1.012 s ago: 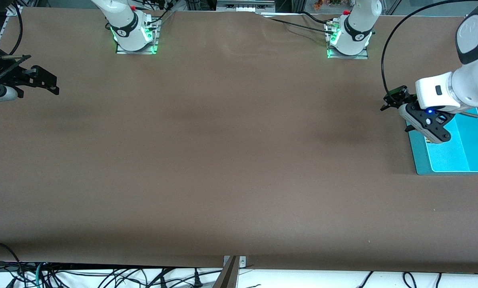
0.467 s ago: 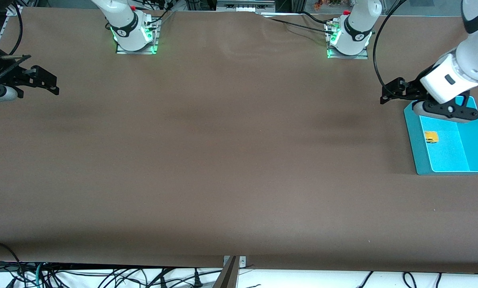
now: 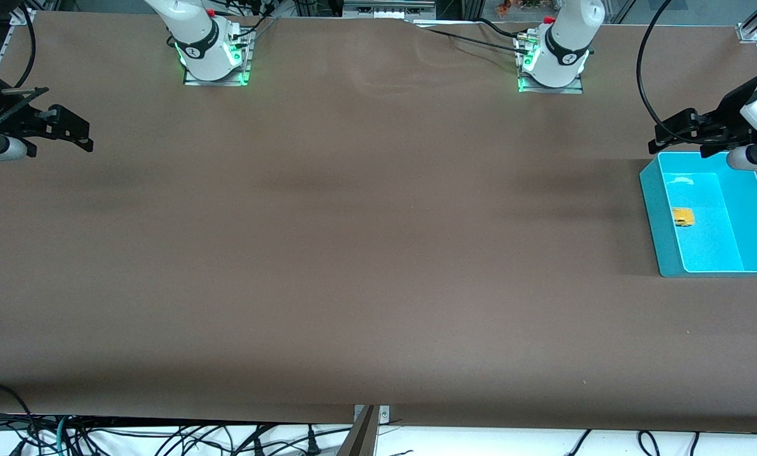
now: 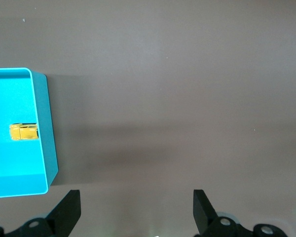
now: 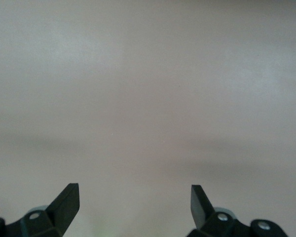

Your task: Wind and store yellow beetle car

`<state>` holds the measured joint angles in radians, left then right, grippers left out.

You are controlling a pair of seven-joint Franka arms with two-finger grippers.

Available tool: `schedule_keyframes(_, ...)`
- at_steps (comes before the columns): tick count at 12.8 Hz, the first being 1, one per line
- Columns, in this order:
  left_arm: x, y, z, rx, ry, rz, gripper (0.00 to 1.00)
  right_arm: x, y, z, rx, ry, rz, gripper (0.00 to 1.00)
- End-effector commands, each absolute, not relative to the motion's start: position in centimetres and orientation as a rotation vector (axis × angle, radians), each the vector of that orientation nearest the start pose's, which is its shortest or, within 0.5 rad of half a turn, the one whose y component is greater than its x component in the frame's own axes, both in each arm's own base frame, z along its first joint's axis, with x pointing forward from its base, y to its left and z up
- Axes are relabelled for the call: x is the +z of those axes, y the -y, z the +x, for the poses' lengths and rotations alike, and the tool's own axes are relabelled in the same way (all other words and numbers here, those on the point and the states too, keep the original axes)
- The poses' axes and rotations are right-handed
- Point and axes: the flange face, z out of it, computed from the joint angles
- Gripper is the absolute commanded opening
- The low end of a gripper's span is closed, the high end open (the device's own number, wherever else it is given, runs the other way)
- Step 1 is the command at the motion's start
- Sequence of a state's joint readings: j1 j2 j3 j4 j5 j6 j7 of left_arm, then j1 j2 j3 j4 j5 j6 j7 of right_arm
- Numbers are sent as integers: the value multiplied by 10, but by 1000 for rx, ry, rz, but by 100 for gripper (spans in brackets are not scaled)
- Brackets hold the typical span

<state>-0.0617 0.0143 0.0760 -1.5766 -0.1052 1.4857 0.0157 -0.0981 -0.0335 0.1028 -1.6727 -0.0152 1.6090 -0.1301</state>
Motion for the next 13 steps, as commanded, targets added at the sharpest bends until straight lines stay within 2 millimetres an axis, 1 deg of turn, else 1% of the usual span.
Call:
schedule_keyframes(1,606,9,551,195,-12,-3240,100,604,0,548,30,261,-3156,100)
schedule_keyframes(2,606,10,553,192,-15,-3240,100,610,-1,547,11,261,-3156,100)
schedule_keyframes(4,608,20,555,186,-42,-3235,100,609,-2,548,12,260,-3150,100)
schedule_keyframes(7,607,25,555,189,-61,-3222,100,608,-1,548,21,278,-3155,100)
schedule_keyframes(8,604,28,557,199,-65,-3221,100,608,-2,549,20,275,-3148,100)
schedule_keyframes(10,603,28,557,202,-63,-3220,100,604,-3,552,22,268,-3134,100)
schedule_keyframes(13,598,27,559,214,-60,-3220,100,611,-3,552,3,275,-3136,100)
